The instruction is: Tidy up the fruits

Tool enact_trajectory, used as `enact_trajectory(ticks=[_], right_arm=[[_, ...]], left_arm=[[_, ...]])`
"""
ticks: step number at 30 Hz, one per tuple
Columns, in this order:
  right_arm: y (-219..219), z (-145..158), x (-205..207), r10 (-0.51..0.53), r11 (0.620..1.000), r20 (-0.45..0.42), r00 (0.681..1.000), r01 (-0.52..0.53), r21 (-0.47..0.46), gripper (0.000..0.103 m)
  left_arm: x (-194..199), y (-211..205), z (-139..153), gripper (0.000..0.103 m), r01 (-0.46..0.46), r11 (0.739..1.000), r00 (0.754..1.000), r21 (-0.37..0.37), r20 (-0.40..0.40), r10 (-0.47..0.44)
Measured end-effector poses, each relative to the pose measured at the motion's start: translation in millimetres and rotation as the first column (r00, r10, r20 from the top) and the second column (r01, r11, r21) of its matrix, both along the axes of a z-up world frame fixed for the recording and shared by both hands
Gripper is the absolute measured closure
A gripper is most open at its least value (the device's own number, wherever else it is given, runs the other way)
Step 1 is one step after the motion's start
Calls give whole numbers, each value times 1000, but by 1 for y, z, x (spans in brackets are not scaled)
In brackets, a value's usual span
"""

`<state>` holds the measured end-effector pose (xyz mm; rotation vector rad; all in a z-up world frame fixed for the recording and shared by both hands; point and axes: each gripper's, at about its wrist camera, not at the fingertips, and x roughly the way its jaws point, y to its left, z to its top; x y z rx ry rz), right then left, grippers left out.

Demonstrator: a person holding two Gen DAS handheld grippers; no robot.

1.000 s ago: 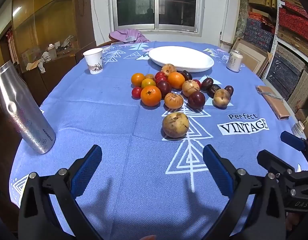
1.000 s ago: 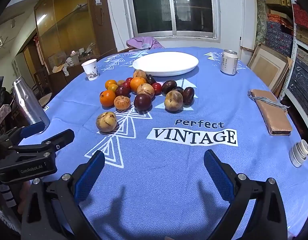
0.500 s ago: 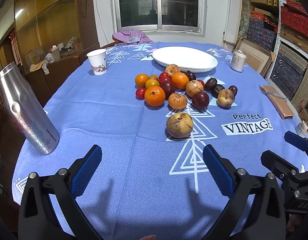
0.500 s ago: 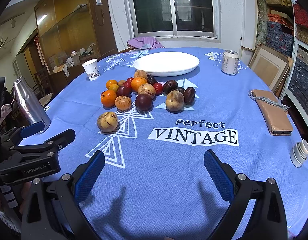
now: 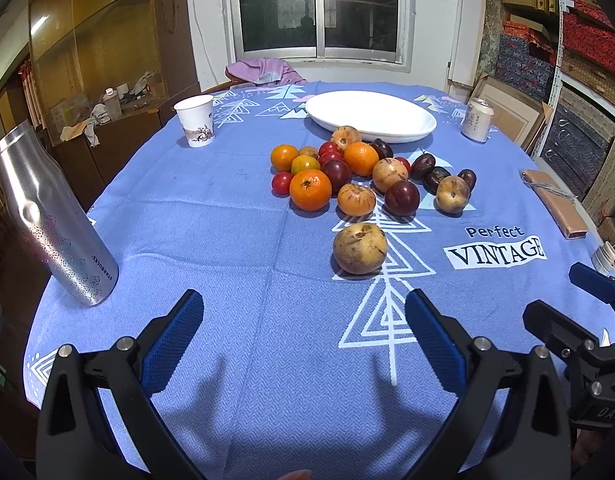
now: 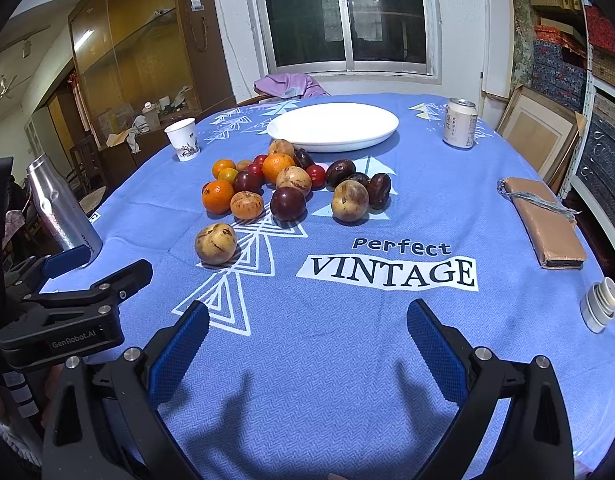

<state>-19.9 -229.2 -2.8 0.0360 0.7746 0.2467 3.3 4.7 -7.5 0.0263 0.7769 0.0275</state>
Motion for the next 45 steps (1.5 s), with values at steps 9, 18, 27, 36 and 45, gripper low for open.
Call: enact_trajectory(ticks=[9, 18, 27, 36, 45], right_arm=[[0, 0, 0, 1, 1000, -1, 1000, -1, 2, 3], [-1, 0, 1, 1, 1000, -2, 1000, -1, 4, 3], [1, -1, 0, 1, 1000, 0, 1000, -1, 4, 3], [2, -1, 0, 0, 1000, -1, 1000, 0, 4, 3], [1, -2, 0, 0, 1000, -5, 1000, 1, 8, 3]], left_arm=[[0, 0, 0, 4, 0, 1000, 1000, 1, 1, 0], [0, -1, -2, 4, 2, 1000, 1000, 1, -5, -2], [0, -2, -3, 4, 0, 1000, 1000, 1, -7, 0], [2, -2, -5, 4, 2, 1000, 1000, 3, -14, -2], [2, -3, -6, 4, 2, 1000, 1000, 3, -19, -2]])
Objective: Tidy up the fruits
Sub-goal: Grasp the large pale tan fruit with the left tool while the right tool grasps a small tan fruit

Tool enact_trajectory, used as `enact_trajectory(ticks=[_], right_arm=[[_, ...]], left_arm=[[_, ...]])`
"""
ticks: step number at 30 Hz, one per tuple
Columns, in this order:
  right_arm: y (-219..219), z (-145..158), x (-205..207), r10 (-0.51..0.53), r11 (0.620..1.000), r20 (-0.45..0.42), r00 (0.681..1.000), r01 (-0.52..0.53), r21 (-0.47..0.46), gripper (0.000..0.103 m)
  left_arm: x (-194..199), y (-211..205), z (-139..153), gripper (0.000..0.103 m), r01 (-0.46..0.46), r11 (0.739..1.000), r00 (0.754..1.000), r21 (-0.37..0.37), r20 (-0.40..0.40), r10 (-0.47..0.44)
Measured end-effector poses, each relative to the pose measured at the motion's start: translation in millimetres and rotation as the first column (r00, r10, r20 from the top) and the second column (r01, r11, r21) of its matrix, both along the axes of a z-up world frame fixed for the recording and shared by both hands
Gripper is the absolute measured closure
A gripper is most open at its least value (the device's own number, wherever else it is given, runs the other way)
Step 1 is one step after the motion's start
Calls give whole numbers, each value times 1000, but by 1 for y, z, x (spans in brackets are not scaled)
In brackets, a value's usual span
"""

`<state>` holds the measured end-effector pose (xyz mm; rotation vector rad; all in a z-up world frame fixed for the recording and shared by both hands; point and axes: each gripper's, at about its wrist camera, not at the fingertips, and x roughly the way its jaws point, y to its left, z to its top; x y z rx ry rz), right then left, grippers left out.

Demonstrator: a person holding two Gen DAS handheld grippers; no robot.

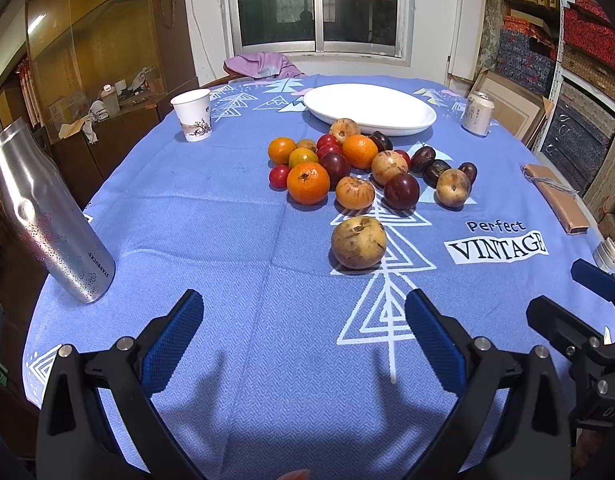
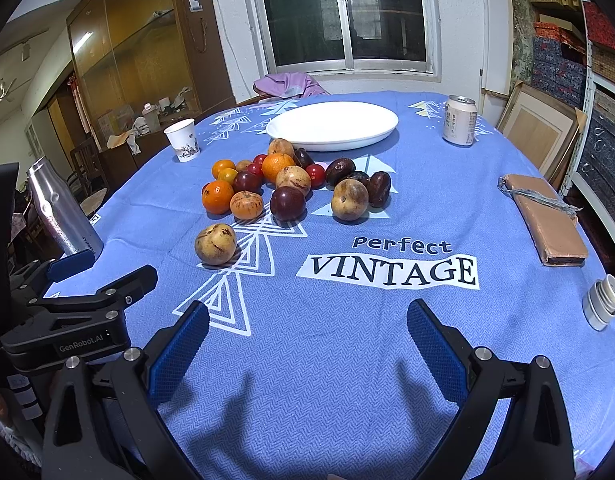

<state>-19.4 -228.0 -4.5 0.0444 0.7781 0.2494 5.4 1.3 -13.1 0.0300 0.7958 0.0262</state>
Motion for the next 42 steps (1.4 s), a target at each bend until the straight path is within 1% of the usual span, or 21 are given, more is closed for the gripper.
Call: enact_trajectory(ticks=[16, 18, 19, 20, 21, 23, 24, 26, 28, 30, 33, 35, 37, 38, 39, 40, 41, 42], right_arm=[[-4, -2, 3, 4, 1000, -13, 1000, -3, 23, 3], [-5, -3, 6, 39, 998, -6, 999, -39, 58, 3], [-6, -4, 8, 66, 995, -2, 998, -66, 81, 3], [-7, -5, 12, 93, 991, 4, 996, -93, 101, 3], [-8, -6, 16, 120, 987, 15, 993, -121, 108, 3], [-8, -8, 26, 138, 987, 28, 990, -139, 74, 3], [-9, -11, 32, 150, 987, 30, 988, -152, 56, 3], [-11, -16, 45, 156, 987, 6, 988, -156, 43, 3], [-19, -22, 60, 154, 986, -19, 988, -152, 75, 3], [-27, -26, 74, 137, 985, -41, 990, -132, 107, 3], [-36, -30, 93, 116, 988, -75, 990, -107, 115, 3], [-42, -32, 107, 121, 983, -115, 986, -103, 149, 3], [-44, -31, 117, 144, 977, -127, 981, -120, 176, 3], [-45, -30, 121, 151, 976, -120, 981, -129, 173, 9], [-44, -29, 125, 155, 978, -115, 981, -136, 157, 18], [-43, -29, 130, 158, 980, -115, 981, -141, 143, 22], [-43, -30, 134, 163, 979, -120, 979, -146, 140, 29], [-43, -33, 138, 172, 978, -134, 976, -152, 145, 32]], left_arm=[[2, 0, -3, 4, 3, 1000, 1000, -3, -9, -3], [1, -1, -4, 4, 32, 999, 999, -13, 10, -32], [1, 0, -6, 4, 88, 995, 996, -42, 39, -86], [1, 2, -8, 4, 118, 991, 992, -60, 54, -115], [2, 5, -11, 4, 148, 985, 987, -87, 69, -143], [8, 10, -16, 4, 157, 981, 986, -115, 77, -149], [12, 11, -18, 4, 158, 980, 986, -121, 70, -151], [27, 12, -23, 4, 172, 976, 985, -132, 18, -171], [43, 12, -31, 4, 196, 969, 979, -149, -27, -202], [55, 10, -36, 4, 202, 969, 977, -142, -45, -210], [76, 1, -40, 4, 248, 956, 961, -160, -86, -263], [87, -5, -40, 4, 263, 953, 956, -149, -93, -279], [97, -11, -40, 4, 287, 946, 947, -154, -101, -304], [102, -14, -40, 4, 296, 943, 945, -152, -101, -313], [105, -16, -40, 4, 302, 941, 942, -152, -100, -319], [108, -17, -41, 4, 305, 940, 941, -153, -103, -322], [111, -18, -43, 7, 307, 939, 940, -155, -106, -324], [114, -19, -47, 10, 309, 936, 937, -169, -112, -330]])
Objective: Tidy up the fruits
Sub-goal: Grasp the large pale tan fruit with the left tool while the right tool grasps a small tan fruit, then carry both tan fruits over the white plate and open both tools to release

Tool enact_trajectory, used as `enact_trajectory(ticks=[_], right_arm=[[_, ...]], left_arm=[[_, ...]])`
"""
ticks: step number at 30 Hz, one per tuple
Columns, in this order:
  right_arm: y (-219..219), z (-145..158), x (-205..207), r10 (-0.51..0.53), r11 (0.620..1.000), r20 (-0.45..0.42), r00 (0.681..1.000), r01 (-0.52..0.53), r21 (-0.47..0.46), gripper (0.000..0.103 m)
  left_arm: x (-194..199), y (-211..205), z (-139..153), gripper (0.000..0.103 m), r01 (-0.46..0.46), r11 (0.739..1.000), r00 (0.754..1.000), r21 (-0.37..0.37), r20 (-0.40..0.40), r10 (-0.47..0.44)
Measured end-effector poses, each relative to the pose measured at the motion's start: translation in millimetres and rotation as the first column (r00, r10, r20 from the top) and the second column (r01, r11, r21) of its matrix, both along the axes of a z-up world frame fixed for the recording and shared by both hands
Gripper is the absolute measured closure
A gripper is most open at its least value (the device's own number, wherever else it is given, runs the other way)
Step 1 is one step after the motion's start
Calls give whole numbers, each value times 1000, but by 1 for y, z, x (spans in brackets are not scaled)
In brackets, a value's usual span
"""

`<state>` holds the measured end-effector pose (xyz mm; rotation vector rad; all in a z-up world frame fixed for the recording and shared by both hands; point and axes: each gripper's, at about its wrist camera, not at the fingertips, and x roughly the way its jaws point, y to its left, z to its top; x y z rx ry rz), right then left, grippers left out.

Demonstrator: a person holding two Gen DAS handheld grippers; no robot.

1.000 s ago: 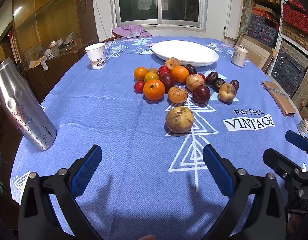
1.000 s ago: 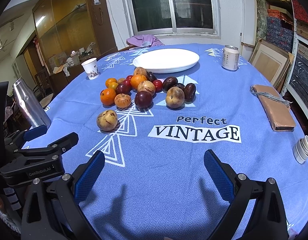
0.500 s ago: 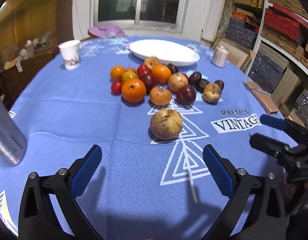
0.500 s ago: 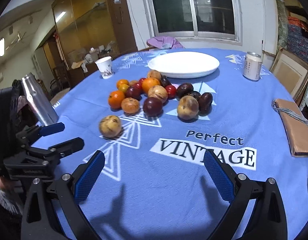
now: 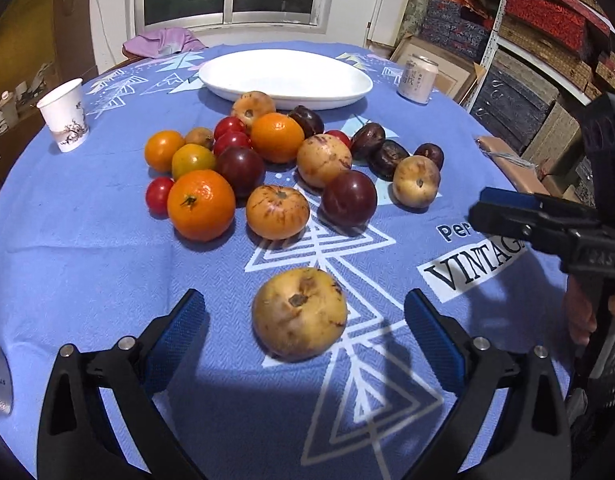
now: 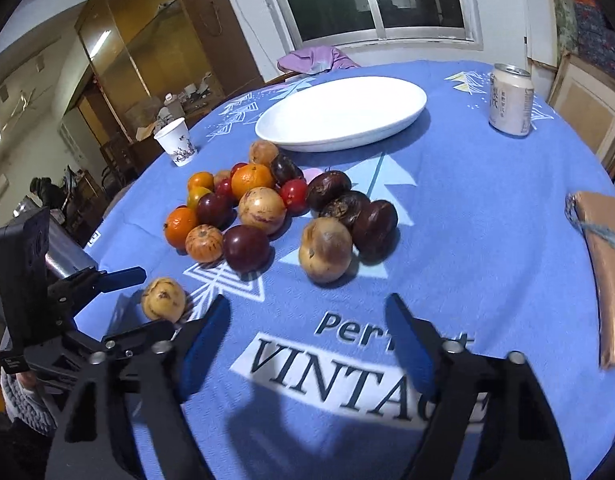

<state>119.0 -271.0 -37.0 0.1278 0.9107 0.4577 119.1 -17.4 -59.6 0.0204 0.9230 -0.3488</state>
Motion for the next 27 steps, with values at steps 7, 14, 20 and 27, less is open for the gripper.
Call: enact_trajectory(ticks=[7, 14, 20, 27], right_arm=[[11, -5, 10, 27, 999, 18, 999, -27, -27, 34], [17, -12, 30, 20, 999, 3, 1000, -20, -32, 53], [15, -21, 49, -11, 1000, -22, 1000, 10, -7, 58], [-1, -3, 42, -12, 994, -2, 1000, 13, 105, 63]], left_arm=[[8, -7, -10, 40, 24, 1000, 999, -17, -34, -25], [8, 4, -9, 57, -2, 997, 999, -71, -41, -1], [5, 4, -9, 58, 12, 997, 999, -81, -37, -15], [6, 6, 10, 58, 2, 997, 1000, -71, 4, -2]])
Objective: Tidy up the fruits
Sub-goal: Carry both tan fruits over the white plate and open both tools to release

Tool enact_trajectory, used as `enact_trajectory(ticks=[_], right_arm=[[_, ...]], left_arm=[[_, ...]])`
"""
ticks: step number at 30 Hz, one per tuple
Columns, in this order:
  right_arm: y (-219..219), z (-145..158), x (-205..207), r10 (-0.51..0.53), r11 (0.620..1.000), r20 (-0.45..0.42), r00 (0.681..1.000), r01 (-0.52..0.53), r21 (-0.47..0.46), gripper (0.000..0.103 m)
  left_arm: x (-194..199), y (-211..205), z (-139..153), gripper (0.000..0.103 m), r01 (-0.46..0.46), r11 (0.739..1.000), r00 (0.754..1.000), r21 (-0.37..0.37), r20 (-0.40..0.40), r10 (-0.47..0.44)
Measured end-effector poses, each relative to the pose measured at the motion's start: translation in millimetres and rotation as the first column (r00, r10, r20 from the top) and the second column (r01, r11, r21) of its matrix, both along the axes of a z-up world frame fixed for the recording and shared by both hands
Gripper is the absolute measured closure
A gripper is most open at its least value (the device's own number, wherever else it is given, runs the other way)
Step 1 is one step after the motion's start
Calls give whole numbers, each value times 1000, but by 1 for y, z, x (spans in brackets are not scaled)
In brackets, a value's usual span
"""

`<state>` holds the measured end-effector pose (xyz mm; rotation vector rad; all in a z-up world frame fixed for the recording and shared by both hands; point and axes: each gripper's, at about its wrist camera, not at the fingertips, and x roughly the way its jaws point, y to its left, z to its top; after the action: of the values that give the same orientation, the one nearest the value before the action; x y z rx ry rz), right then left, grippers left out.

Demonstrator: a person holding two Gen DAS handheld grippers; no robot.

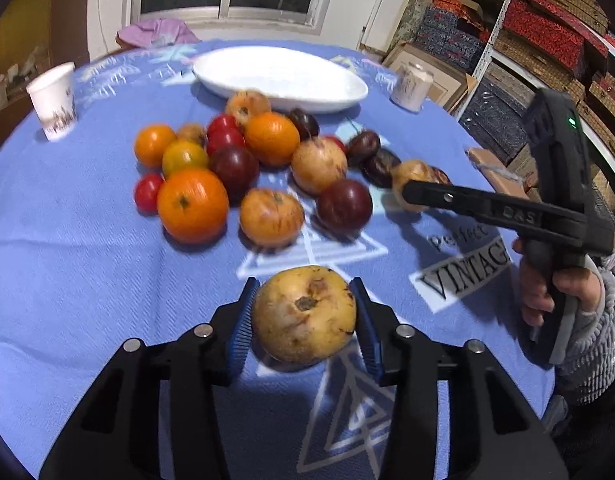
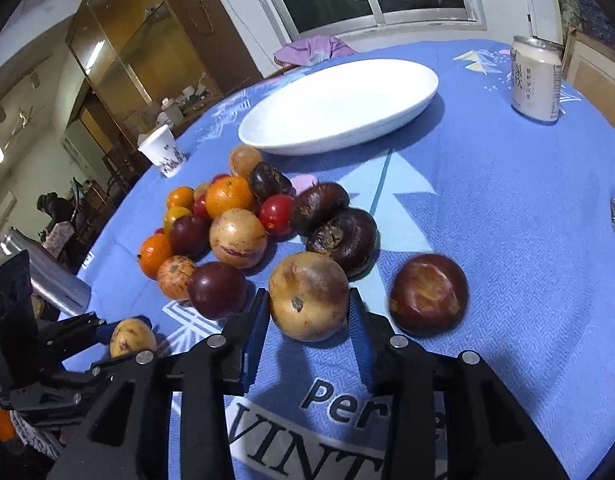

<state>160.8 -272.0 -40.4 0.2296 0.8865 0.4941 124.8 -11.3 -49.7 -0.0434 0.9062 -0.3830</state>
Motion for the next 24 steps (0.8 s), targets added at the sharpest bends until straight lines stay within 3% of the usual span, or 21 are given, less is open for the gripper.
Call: enact_trajectory(ticks=[5, 9, 13, 16, 24], right_arm=[[-8, 71, 30, -60, 998, 151, 987, 56, 30, 63], [-2, 79, 91, -113, 993, 160, 981, 115, -7, 63], [11, 46, 147, -124, 989, 87, 989, 130, -75, 63], [18, 27, 172, -117, 987, 41, 992, 121, -110, 63], [34, 3, 189, -96, 969, 12, 995, 96, -230, 62]], left_arm=[[51, 0, 62, 58, -54, 998, 991, 20, 122, 51], [121, -9, 86, 58, -98, 995, 986, 26, 140, 94], [197, -19, 66, 58, -127, 991, 991, 36, 49, 125], [232, -24, 39, 58, -126, 991, 991, 49, -31, 128], [270, -30, 8, 58, -126, 987, 988, 99, -73, 133]])
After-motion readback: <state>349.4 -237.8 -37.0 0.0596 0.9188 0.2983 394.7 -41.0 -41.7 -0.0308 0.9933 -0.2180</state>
